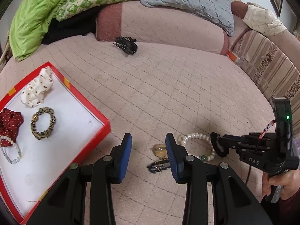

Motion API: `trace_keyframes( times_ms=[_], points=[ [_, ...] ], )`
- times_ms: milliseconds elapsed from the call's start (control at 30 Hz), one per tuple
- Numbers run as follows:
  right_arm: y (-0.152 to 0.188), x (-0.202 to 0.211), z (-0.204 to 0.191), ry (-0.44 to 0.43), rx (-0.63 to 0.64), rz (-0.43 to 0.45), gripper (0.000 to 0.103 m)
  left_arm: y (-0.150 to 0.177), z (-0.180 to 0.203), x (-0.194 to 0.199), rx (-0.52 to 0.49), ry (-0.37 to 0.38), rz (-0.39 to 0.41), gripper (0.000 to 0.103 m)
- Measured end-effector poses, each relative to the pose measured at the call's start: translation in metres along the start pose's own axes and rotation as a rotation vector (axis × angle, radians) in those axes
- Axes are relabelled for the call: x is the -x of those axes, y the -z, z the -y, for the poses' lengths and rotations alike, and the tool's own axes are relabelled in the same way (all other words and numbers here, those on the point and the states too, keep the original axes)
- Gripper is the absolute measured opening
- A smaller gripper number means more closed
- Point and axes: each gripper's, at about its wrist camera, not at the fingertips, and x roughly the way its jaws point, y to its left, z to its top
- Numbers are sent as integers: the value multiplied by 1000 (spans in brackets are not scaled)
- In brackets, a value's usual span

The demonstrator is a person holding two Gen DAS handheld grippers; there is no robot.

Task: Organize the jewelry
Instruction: 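Move both tools back to the pile, right tool toward the black hair tie, then grasp the black hair tie with the right tool while the left grasps the gold coin pendant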

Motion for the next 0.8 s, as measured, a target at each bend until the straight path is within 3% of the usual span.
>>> trace_keyframes(
  times_ms=[167,533,700,800],
  points=[
    [2,4,-3,156,82,31,8,8,21,-19,-94,27,-79,36],
    [2,6,20,105,20,16,8,10,22,-47,-90,-31,-116,36],
    [3,7,19,101,18,16,9,10,28,-53,-104,-97,-86,23],
    [2,8,20,89,9,16,10,9,31,-51,-98,-82,-75,19]
  ],
)
